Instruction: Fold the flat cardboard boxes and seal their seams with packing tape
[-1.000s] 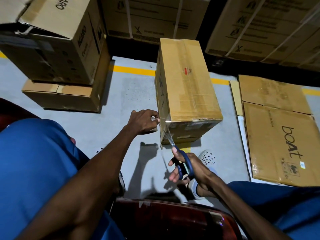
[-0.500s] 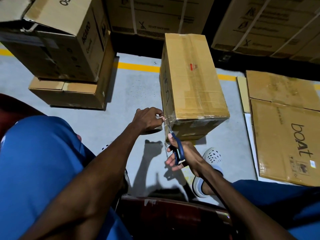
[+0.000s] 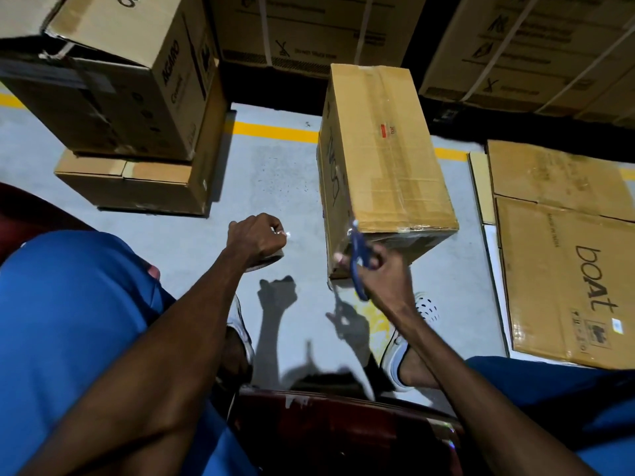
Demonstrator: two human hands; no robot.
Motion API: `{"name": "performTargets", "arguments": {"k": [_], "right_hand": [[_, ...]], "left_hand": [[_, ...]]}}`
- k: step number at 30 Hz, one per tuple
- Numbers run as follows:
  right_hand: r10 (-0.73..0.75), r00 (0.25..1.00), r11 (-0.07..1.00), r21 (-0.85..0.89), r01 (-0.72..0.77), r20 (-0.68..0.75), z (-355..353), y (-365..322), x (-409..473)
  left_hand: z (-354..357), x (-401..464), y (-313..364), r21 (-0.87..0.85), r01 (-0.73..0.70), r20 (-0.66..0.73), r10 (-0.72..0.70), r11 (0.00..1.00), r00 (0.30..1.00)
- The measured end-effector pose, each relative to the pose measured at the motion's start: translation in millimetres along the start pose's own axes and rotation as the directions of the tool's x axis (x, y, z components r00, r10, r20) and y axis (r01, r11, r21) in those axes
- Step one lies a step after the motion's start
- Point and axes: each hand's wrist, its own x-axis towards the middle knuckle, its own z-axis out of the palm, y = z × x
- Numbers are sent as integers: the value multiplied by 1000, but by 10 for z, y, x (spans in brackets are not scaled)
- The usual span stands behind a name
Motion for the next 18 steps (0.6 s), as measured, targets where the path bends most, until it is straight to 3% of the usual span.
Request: {"name": "performTargets", "arguments": {"k": [1, 3, 7, 11, 14, 18], "right_hand": [[-119, 986, 992, -54, 113, -116, -39, 1, 116], [-264, 941, 964, -102, 248, -213, -80, 16, 376], [-343, 920, 929, -217, 301, -192, 48, 100, 711], [-464, 853, 858, -363, 365, -239, 172, 223, 698], [-608, 774, 693, -593, 410, -175, 206, 307, 730], [-674, 738, 478, -762, 437, 0, 177, 362, 750]], "left_hand": [[-6, -5, -30, -17, 17, 3, -17, 1000, 1000], [1, -19, -59, -46, 40, 6, -40, 998, 999], [57, -52, -52, -91, 46, 15, -45, 995, 999], [79, -41, -61, -119, 64, -3, -65, 991, 998], [96, -35, -63, -130, 69, -2, -69, 989, 998], [82, -28, -93, -141, 62, -11, -64, 988, 998]]}}
